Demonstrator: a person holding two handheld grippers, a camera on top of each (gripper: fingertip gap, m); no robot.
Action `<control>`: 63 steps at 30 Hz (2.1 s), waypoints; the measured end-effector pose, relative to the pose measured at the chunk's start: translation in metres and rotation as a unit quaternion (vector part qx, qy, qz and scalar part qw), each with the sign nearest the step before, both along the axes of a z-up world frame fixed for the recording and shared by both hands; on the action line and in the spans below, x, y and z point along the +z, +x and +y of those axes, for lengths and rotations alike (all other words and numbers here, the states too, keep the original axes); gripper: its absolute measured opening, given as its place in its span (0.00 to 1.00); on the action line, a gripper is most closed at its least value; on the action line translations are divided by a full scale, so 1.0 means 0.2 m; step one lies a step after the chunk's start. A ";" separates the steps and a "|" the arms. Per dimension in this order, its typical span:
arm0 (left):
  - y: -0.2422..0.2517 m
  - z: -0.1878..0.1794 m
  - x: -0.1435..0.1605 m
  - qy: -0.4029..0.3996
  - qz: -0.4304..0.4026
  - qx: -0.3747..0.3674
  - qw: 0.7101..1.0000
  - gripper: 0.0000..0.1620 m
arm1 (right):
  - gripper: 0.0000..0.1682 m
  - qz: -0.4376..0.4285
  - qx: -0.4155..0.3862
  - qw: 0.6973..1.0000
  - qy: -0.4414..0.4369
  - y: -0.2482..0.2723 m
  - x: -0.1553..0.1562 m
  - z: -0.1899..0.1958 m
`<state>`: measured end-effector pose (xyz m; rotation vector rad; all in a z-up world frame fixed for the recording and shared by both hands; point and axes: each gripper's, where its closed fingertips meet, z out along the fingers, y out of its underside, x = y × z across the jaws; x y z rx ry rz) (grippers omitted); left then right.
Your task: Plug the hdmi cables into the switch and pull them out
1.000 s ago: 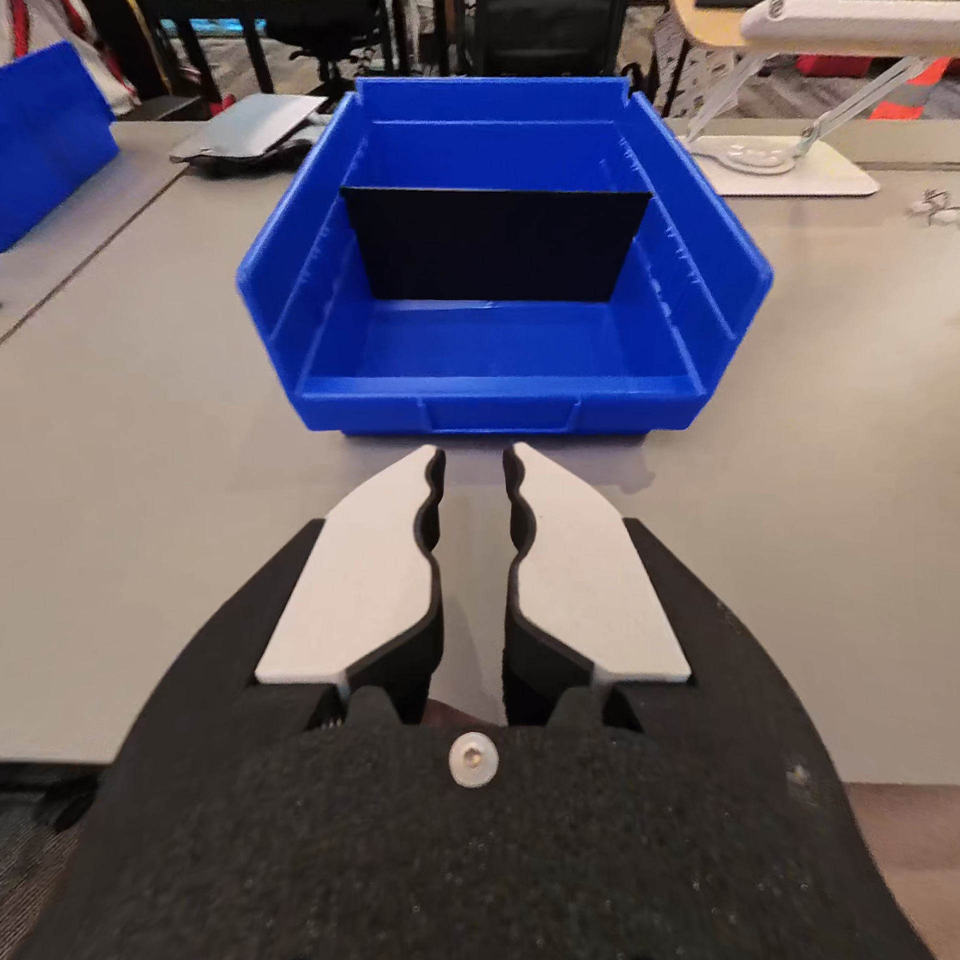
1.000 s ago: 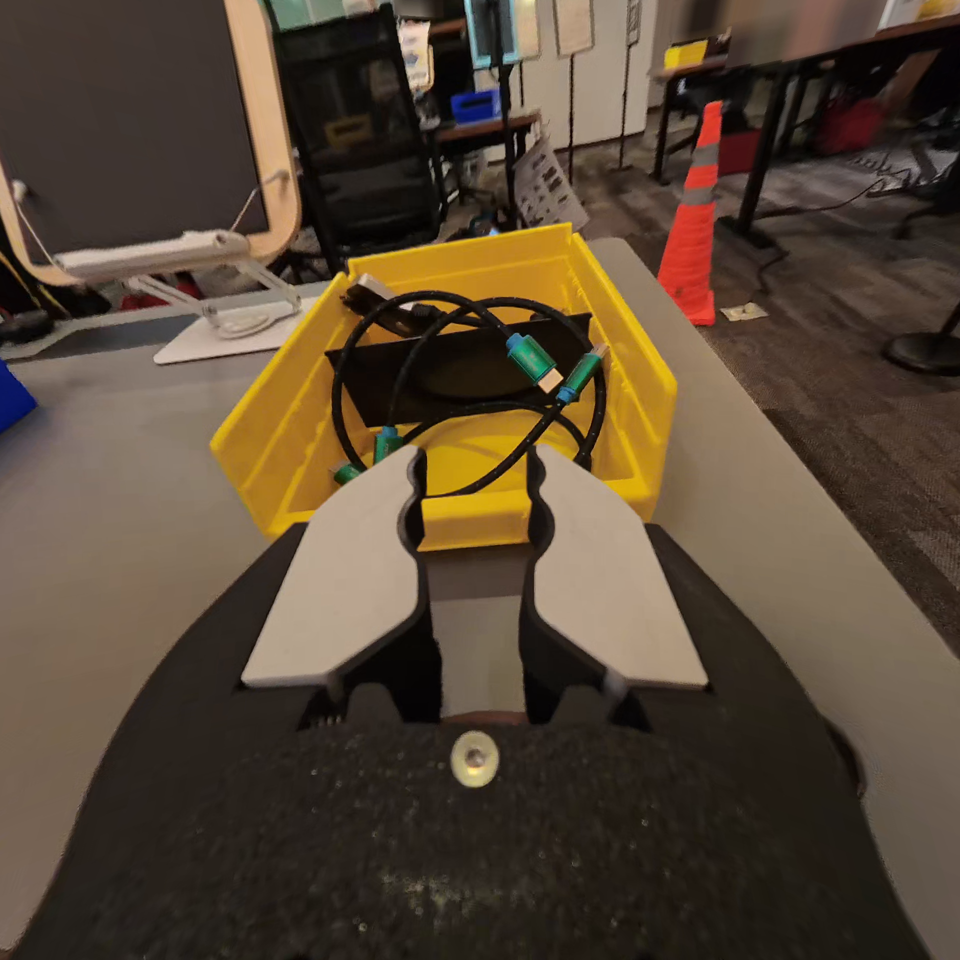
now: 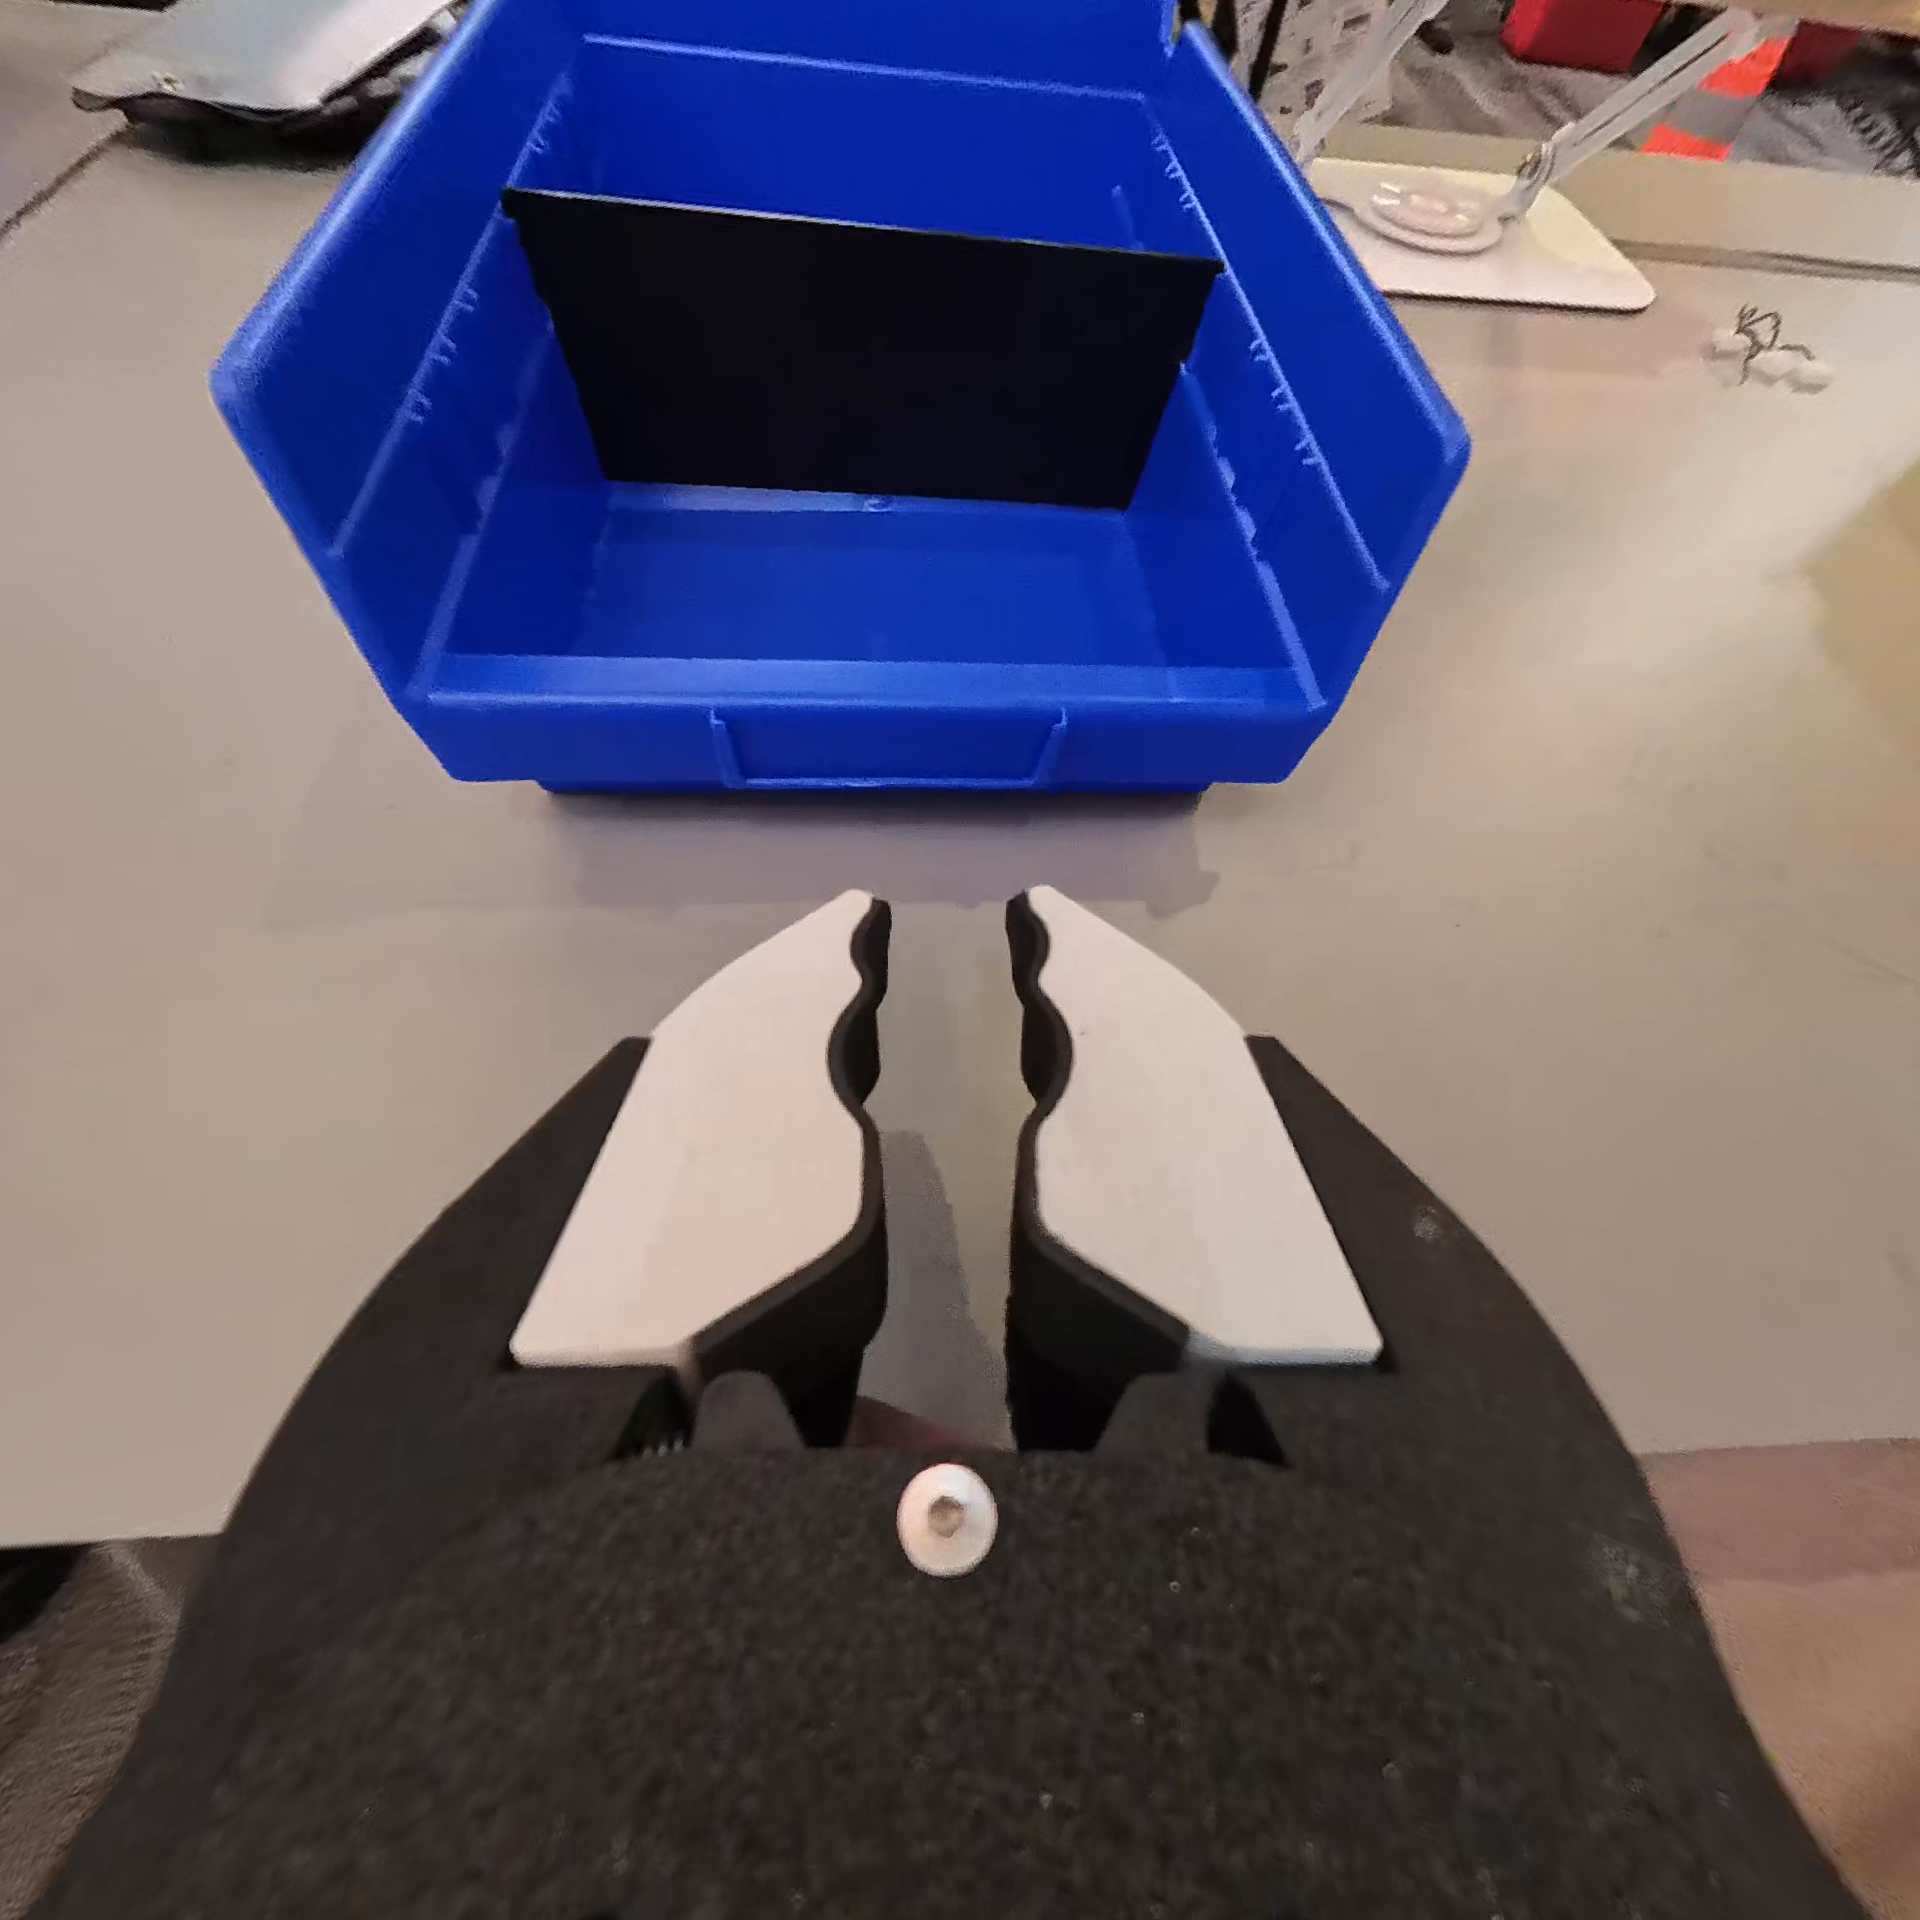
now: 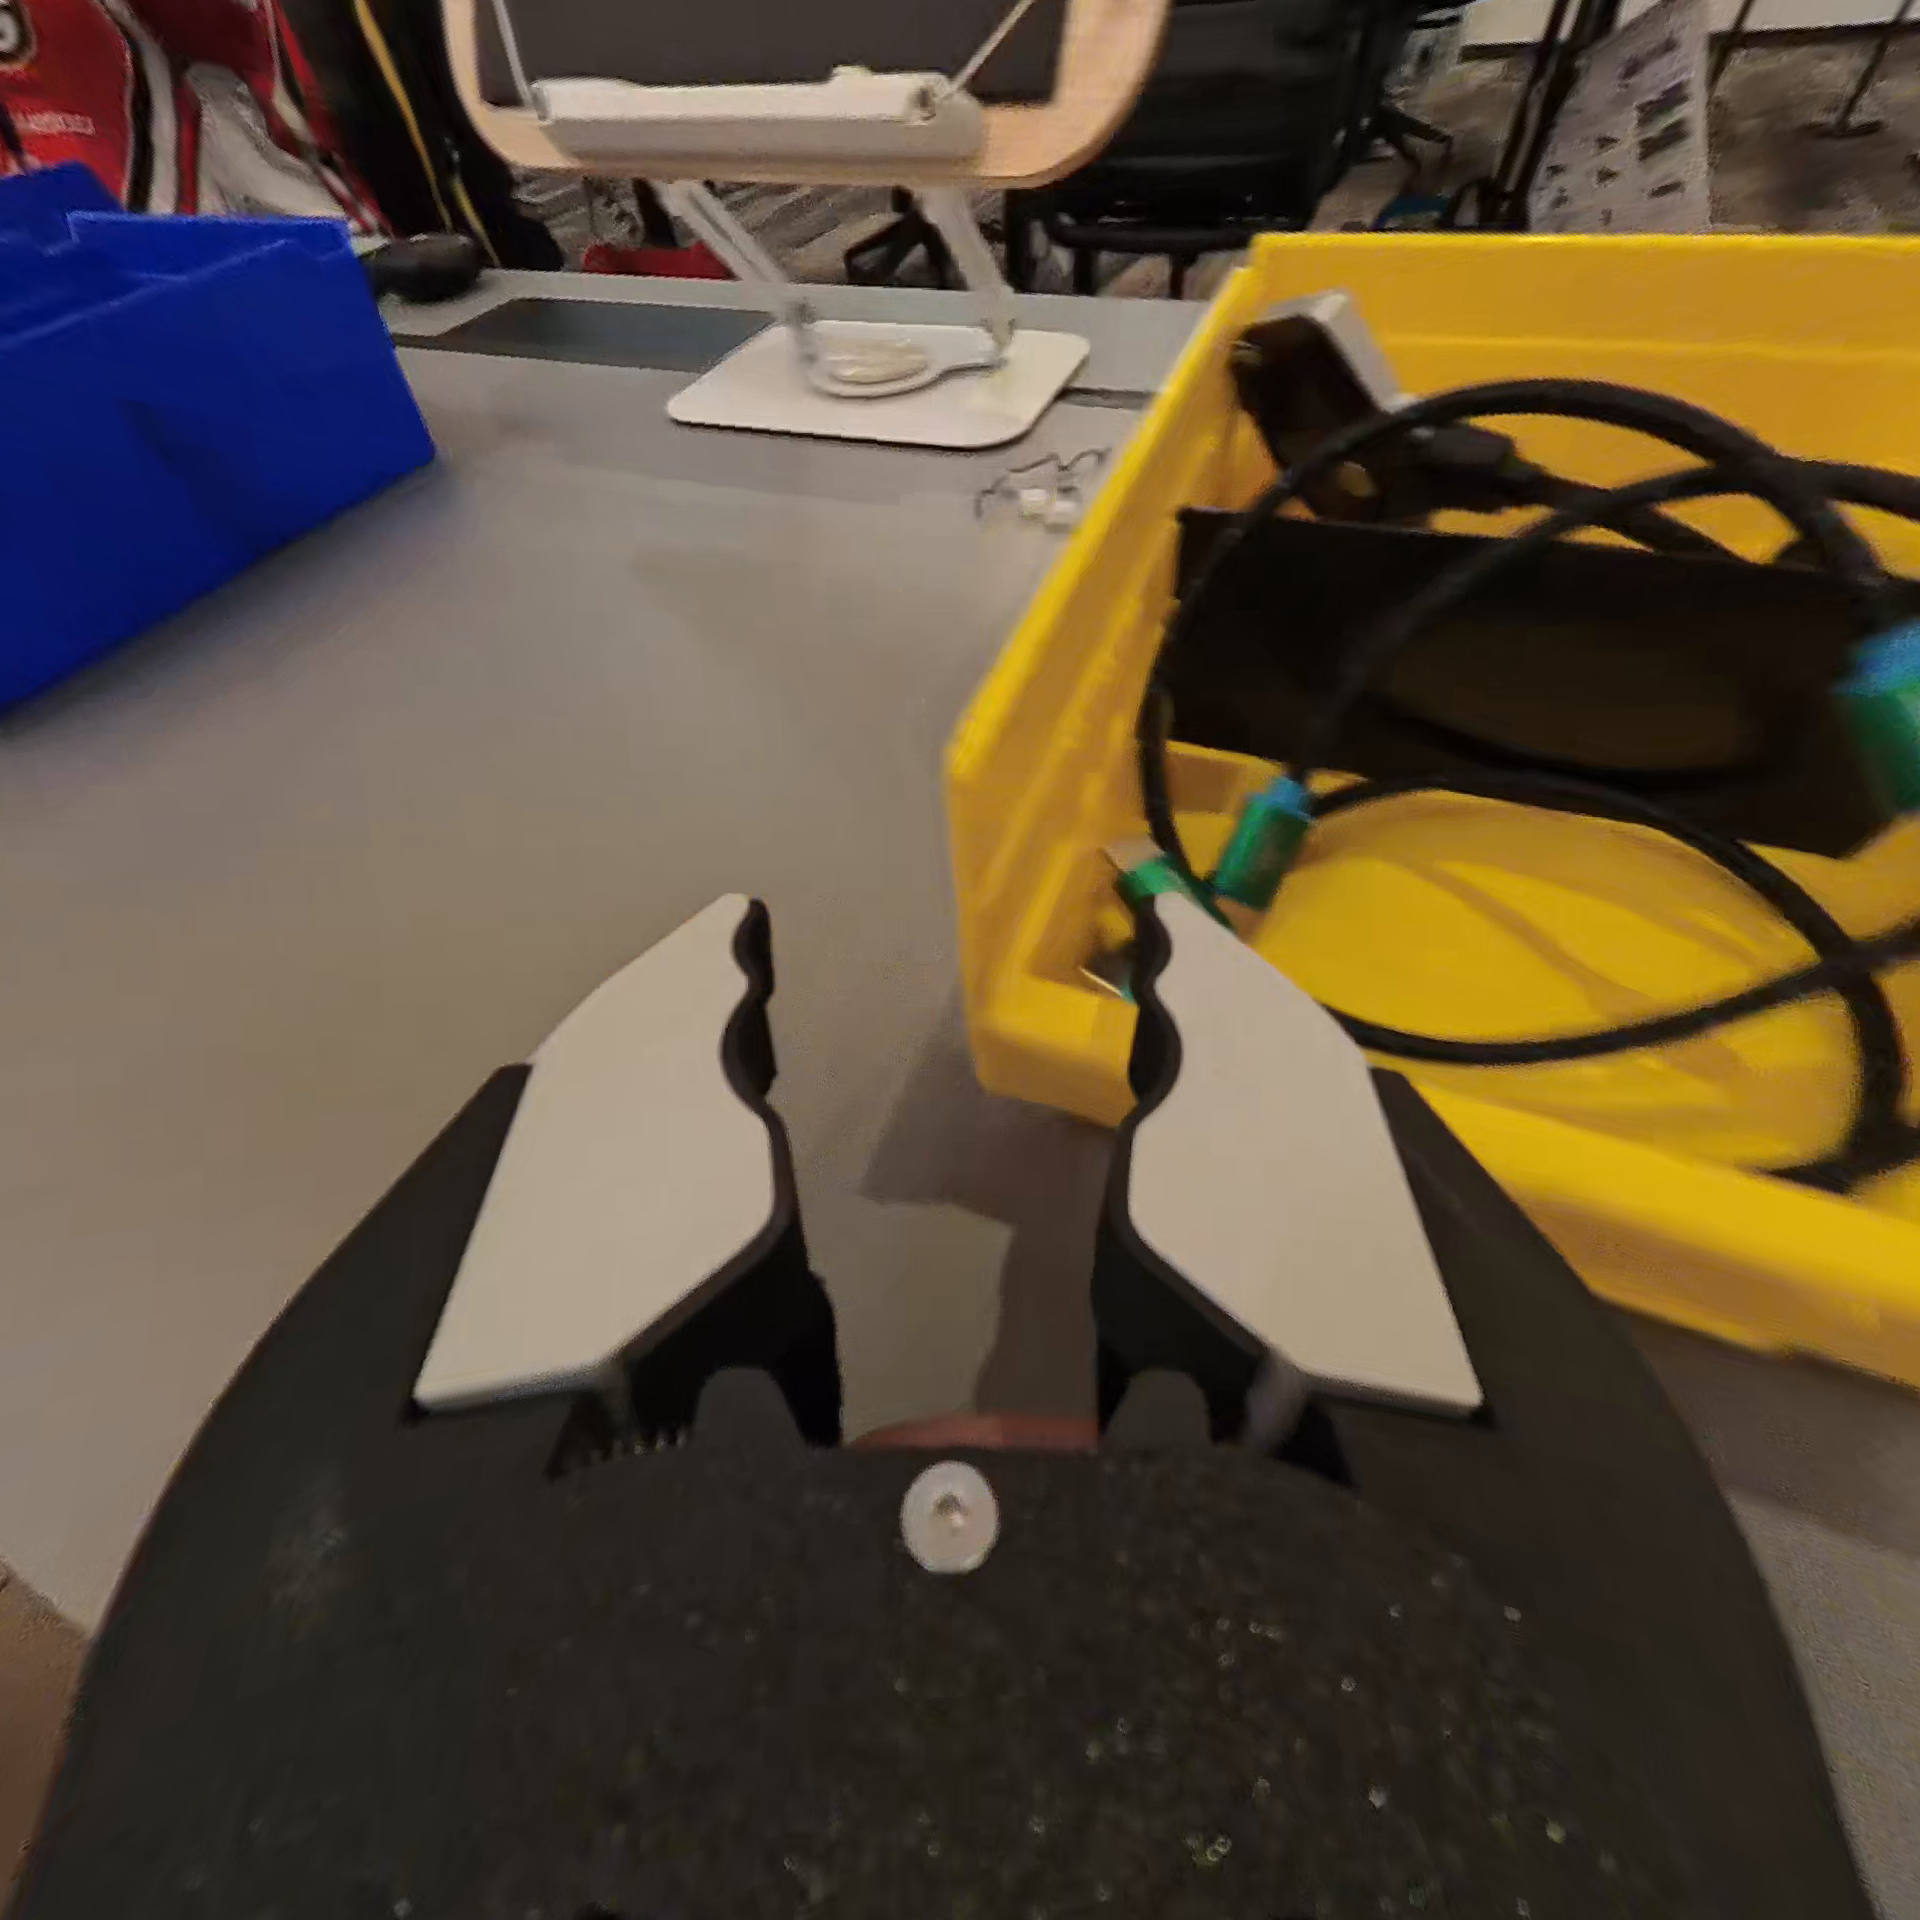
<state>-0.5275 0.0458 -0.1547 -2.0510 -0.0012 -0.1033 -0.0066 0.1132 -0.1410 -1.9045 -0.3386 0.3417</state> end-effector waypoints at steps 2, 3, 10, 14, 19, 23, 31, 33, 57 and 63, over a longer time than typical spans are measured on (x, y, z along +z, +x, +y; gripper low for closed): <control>0.00 0.01 0.00 0.006 0.036 0.003 0.999 0.14 | 0.40 -0.025 0.002 1.000 0.006 -0.10 0.01 0.07; 0.02 0.02 0.00 0.007 0.051 -0.003 0.999 0.14 | 0.44 -0.030 -0.002 1.000 0.010 -0.14 0.02 0.10; 0.30 0.07 0.01 0.030 0.078 -0.059 0.995 0.20 | 0.44 -0.035 0.084 0.996 0.009 -0.37 0.03 -0.02; 0.73 0.07 0.08 0.060 0.047 -0.156 0.985 0.25 | 0.34 -0.032 0.066 0.994 0.083 -0.33 0.21 -0.13; 1.49 0.02 0.21 0.086 0.016 -0.305 0.948 0.30 | 0.29 -0.094 -0.205 0.957 0.181 0.23 0.47 -0.23; 1.90 0.17 0.23 0.081 0.044 -0.321 0.943 0.30 | 0.33 -0.039 -0.286 0.952 0.099 0.43 0.35 -0.27; 2.17 0.41 0.03 -0.028 -0.004 -0.276 0.961 0.22 | 0.22 0.005 -0.275 0.959 -0.062 0.36 -0.04 -0.25; 2.14 0.44 0.04 -0.031 -0.004 -0.241 0.970 0.12 | 0.13 0.022 -0.287 0.955 -0.073 0.35 -0.06 -0.24; 0.74 0.50 0.06 -0.036 0.106 -0.045 0.993 0.06 | 0.02 -0.046 -0.084 0.995 -0.021 -0.89 -0.01 0.22; 0.75 0.38 0.17 -0.017 0.076 -0.074 0.994 0.09 | 0.08 -0.020 -0.008 1.000 0.008 -0.86 -0.02 0.15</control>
